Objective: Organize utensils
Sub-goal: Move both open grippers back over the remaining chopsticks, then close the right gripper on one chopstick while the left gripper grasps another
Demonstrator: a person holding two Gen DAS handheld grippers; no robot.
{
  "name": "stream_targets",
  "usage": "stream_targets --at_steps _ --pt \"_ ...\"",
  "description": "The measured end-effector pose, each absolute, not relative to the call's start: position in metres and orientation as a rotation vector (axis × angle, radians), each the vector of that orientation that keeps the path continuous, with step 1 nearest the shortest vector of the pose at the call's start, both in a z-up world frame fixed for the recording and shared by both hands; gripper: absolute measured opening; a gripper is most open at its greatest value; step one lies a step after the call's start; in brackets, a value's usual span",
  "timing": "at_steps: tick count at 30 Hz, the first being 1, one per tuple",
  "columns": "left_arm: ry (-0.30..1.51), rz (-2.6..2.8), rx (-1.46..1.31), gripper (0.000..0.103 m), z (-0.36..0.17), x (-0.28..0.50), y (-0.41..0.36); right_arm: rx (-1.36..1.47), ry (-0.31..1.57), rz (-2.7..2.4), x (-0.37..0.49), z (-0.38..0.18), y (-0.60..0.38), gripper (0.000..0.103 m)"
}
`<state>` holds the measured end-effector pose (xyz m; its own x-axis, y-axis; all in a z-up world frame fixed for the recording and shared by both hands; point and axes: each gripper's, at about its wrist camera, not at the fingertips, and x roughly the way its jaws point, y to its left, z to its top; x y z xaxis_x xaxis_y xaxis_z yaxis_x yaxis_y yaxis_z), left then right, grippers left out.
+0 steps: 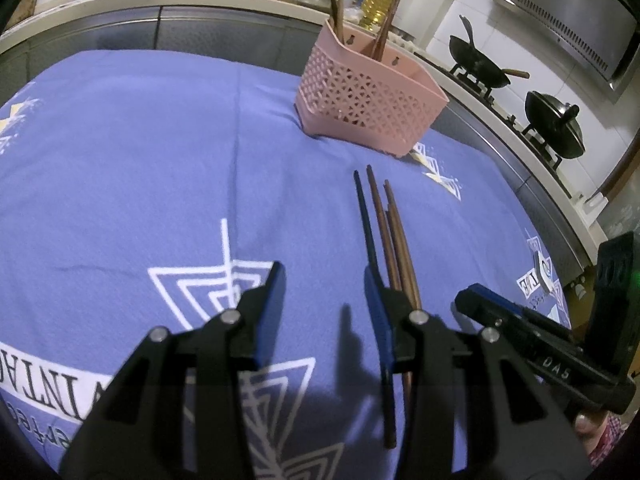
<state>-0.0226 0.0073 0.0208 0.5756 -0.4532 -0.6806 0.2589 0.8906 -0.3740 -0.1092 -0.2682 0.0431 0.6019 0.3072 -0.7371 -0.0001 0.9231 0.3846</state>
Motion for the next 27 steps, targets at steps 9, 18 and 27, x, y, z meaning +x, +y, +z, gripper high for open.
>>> stream_targets --at_steps 9,18,27 --pt "0.875 -0.430 -0.248 0.039 0.019 -0.022 0.007 0.352 0.915 0.188 -0.109 0.041 -0.267 0.028" --pt "0.891 -0.442 -0.253 0.039 0.017 -0.019 0.007 0.347 0.921 0.190 -0.108 0.040 -0.266 0.028" --pt "0.899 -0.450 -0.249 0.039 0.016 -0.018 0.006 0.313 0.952 0.187 -0.109 0.033 -0.260 0.028"
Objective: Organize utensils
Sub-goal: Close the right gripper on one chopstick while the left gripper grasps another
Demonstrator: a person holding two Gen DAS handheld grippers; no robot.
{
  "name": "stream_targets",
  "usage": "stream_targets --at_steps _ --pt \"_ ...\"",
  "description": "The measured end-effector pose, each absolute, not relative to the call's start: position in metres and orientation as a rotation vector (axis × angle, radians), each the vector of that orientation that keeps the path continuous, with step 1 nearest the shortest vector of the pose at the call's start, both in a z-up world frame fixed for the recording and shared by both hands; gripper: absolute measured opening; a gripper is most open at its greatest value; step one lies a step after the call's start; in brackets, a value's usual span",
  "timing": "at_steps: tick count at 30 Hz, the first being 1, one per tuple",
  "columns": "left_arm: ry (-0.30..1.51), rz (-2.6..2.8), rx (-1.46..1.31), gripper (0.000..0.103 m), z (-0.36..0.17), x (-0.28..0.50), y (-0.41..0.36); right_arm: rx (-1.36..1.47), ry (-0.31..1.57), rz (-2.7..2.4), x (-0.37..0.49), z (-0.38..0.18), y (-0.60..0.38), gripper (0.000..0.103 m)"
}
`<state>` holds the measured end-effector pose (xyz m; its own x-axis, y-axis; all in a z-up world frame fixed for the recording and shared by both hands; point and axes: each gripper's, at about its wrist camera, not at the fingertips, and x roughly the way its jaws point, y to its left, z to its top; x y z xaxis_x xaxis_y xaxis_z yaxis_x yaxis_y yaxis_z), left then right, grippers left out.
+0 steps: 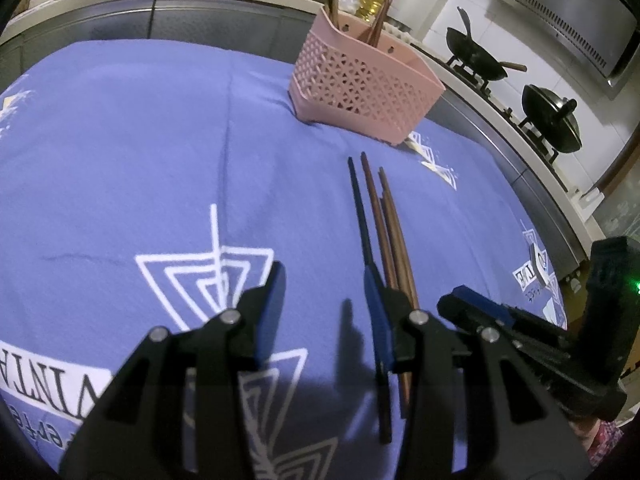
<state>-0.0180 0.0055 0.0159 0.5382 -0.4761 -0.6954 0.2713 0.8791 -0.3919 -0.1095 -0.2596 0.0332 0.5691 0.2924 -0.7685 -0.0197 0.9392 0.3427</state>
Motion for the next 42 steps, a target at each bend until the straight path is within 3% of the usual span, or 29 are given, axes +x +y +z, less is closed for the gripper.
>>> stream_targets --at_steps 42 --pt "0.956 -0.497 -0.156 0.039 0.006 -0.018 -0.032 0.072 0.965 0.185 -0.116 0.030 -0.223 0.028"
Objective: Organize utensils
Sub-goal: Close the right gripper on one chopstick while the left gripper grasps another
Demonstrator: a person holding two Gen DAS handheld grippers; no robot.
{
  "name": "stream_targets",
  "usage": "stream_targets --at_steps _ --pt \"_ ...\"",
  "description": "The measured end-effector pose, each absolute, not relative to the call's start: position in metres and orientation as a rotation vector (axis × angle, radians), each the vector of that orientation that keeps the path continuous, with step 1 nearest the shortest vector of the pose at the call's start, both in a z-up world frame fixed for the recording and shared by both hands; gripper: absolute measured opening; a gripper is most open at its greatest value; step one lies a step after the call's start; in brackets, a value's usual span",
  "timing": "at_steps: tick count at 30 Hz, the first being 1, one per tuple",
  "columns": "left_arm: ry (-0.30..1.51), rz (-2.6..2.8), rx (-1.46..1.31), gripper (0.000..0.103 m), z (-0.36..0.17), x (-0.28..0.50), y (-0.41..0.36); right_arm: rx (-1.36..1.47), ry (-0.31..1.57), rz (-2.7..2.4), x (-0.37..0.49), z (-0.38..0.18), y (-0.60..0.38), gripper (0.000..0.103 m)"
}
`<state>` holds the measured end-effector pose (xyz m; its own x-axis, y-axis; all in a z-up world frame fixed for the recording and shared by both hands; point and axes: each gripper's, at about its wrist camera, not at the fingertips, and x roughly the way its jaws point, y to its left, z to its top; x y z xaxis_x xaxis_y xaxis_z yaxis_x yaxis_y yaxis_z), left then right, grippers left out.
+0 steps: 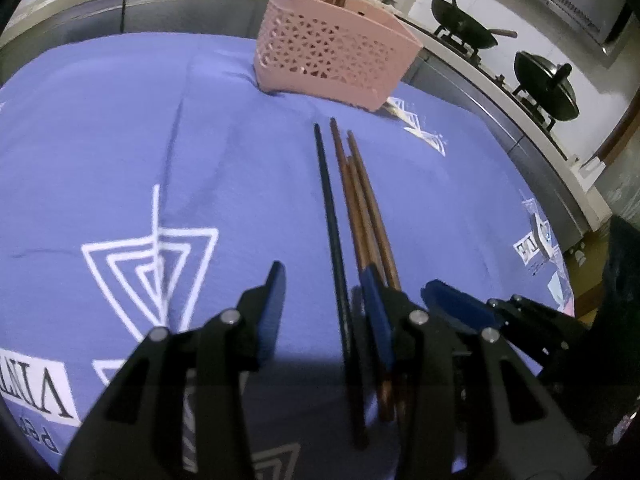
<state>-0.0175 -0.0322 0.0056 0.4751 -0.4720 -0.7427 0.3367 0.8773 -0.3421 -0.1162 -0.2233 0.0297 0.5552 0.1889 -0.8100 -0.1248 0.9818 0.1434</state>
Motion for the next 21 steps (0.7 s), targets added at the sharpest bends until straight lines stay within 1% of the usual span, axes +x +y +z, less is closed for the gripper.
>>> stream_targets --at_steps 3,5,9,10,15,16,17,18,19,21 --pt "0.947 -0.487 -0.121 0.039 0.006 -0.019 -0.039 0.019 0.965 0.194 -0.119 0.026 -0.214 0.027" --pt "0.940 -0.478 -0.099 0.039 0.006 -0.020 -0.042 0.007 0.959 0.195 -0.119 0.026 -0.216 0.018" --pt "0.933 -0.456 -0.047 0.039 0.006 -0.021 -0.048 0.045 0.959 0.146 -0.117 0.023 -0.235 0.008" --pt "0.929 -0.446 -0.024 0.039 0.006 -0.021 -0.051 0.055 0.960 0.138 -0.117 0.023 -0.241 0.007" --pt "0.898 -0.409 0.078 0.039 0.005 -0.017 -0.066 0.106 0.964 0.095 -0.119 0.022 -0.265 0.007" --pt "0.897 -0.409 0.074 0.037 0.005 -0.016 -0.065 0.117 0.966 0.089 -0.120 0.022 -0.268 0.007" --pt "0.891 -0.394 0.092 0.023 0.004 -0.014 -0.064 0.120 0.967 0.088 -0.121 0.022 -0.271 0.007" --pt "0.891 -0.406 0.098 0.013 0.003 -0.012 -0.064 0.119 0.969 0.086 -0.123 0.022 -0.272 0.007" --pt "0.893 -0.411 0.097 0.008 0.003 -0.011 -0.062 0.117 0.970 0.087 -0.126 0.022 -0.272 0.007" --pt "0.896 -0.423 0.088 0.006 0.003 -0.010 -0.058 0.116 0.971 0.096 -0.128 0.022 -0.271 0.007"
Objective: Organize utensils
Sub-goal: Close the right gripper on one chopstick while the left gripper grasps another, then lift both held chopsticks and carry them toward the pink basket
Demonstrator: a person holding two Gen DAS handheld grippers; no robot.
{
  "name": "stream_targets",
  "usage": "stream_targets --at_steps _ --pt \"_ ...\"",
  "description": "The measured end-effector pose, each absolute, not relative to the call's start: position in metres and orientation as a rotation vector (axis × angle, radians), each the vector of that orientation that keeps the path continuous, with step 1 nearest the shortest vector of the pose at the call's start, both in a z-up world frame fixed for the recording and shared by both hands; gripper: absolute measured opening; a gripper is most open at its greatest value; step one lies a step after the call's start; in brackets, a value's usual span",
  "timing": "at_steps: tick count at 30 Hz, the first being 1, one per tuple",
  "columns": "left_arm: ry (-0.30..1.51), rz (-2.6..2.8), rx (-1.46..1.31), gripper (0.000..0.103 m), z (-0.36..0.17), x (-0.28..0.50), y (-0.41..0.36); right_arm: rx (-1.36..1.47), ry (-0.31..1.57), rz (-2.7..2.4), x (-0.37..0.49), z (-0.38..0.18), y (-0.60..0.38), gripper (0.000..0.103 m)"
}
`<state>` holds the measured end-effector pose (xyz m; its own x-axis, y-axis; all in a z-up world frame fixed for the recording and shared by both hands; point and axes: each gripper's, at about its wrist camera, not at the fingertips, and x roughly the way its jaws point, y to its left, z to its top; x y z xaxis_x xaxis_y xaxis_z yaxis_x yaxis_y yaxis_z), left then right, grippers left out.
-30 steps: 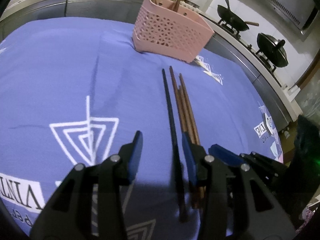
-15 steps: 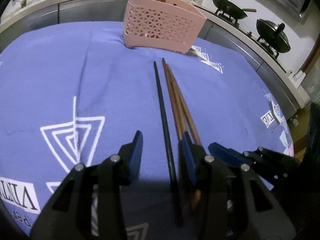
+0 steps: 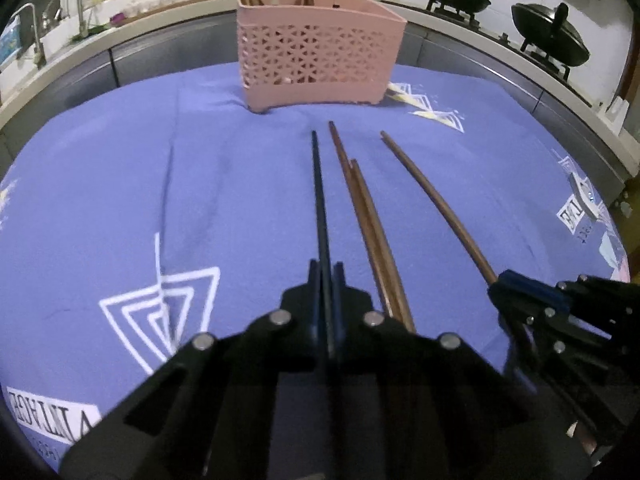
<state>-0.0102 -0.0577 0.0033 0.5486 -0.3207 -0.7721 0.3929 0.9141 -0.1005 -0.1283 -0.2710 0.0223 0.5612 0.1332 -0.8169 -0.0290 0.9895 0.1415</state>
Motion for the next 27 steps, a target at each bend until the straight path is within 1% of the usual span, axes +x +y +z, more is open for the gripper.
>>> stream_targets --at_steps 15,27 --pt "0.933 -0.424 0.043 0.005 0.005 -0.036 -0.002 0.066 0.984 0.184 -0.136 0.025 -0.247 0.007" --pt "0.931 -0.425 0.029 0.006 0.004 -0.041 0.002 0.066 0.985 0.180 -0.134 0.024 -0.246 0.007"
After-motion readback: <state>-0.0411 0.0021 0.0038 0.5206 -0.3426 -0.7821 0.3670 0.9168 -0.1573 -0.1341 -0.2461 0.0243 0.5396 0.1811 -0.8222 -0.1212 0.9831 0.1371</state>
